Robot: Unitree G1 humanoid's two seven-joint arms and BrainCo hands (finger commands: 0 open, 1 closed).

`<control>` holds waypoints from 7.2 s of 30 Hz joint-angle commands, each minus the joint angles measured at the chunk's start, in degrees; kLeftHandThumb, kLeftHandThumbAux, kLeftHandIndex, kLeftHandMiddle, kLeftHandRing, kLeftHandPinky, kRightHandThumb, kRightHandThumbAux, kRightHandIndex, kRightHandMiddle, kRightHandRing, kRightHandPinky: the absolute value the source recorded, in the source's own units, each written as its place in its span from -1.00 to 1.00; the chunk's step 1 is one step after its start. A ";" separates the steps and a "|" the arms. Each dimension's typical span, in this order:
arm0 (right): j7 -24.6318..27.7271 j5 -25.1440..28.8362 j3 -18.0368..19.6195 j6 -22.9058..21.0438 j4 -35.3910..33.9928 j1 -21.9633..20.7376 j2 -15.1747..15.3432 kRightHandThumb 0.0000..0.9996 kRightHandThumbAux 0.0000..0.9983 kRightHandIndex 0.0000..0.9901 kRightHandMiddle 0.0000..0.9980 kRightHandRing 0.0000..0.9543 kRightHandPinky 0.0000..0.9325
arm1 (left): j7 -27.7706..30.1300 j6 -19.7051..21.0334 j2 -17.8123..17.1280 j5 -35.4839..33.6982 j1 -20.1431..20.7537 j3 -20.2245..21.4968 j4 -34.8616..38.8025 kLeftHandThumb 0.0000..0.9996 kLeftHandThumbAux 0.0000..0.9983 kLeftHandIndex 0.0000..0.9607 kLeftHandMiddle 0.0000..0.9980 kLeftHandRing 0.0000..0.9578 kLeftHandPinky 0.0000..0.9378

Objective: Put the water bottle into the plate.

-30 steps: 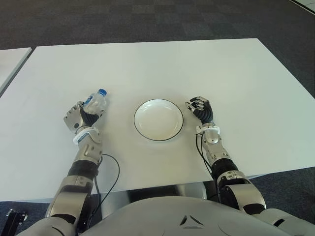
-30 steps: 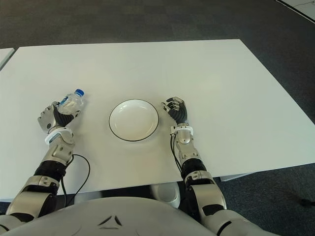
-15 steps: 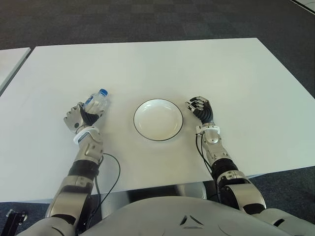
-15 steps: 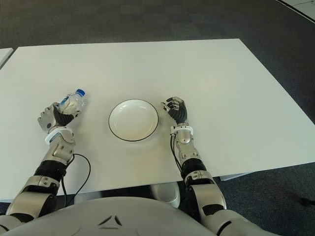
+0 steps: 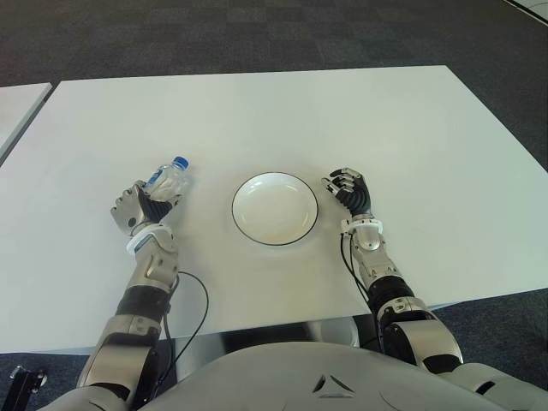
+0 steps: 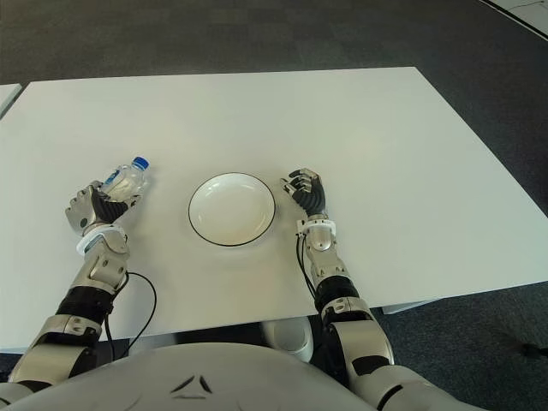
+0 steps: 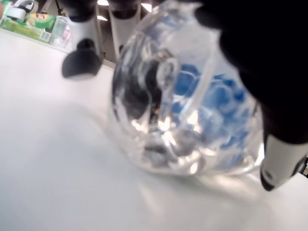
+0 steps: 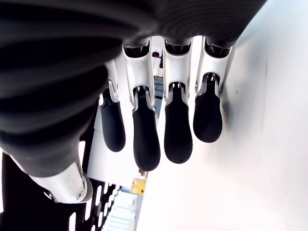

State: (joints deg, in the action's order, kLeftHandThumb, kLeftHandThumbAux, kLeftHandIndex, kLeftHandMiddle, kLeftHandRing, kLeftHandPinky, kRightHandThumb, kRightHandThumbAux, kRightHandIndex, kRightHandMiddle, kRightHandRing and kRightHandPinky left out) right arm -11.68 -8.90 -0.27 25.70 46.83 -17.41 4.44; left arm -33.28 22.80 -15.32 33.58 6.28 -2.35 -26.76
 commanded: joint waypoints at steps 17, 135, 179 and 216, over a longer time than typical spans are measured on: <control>-0.04 0.16 0.04 -0.63 1.28 0.75 -0.39 0.42 0.46 -0.12 0.25 0.33 0.37 | 2.08 -0.49 1.71 -2.42 -3.75 0.14 1.00 0.70 0.34 -0.18 0.06 0.77 0.79; -0.33 -0.33 -0.90 -0.27 2.28 0.56 -0.51 0.41 0.46 -0.12 0.21 0.28 0.31 | 14.41 -30.88 -1.70 12.29 5.91 -22.65 2.37 0.70 0.33 -0.15 0.11 0.68 0.68; -0.26 0.06 -0.77 -0.72 2.91 0.38 -0.57 0.41 0.46 -0.12 0.22 0.27 0.29 | -8.30 -33.99 1.31 13.40 7.58 -22.74 -8.82 0.02 0.09 -1.00 -1.00 -1.00 -1.00; 0.16 -0.40 -1.12 0.03 2.81 0.55 -0.09 0.41 0.46 -0.12 0.22 0.29 0.32 | -45.68 -58.20 5.22 11.91 15.05 -22.62 -27.34 -1.00 0.06 -1.00 -1.00 -1.00 -1.00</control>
State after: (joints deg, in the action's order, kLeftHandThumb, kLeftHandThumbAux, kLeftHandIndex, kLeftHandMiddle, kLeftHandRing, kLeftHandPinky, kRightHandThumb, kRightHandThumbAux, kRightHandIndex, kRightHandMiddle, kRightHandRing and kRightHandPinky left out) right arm -12.05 -9.14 -1.18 27.02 48.41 -18.10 4.44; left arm -78.36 -33.73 -10.49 46.38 21.13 -25.37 -53.05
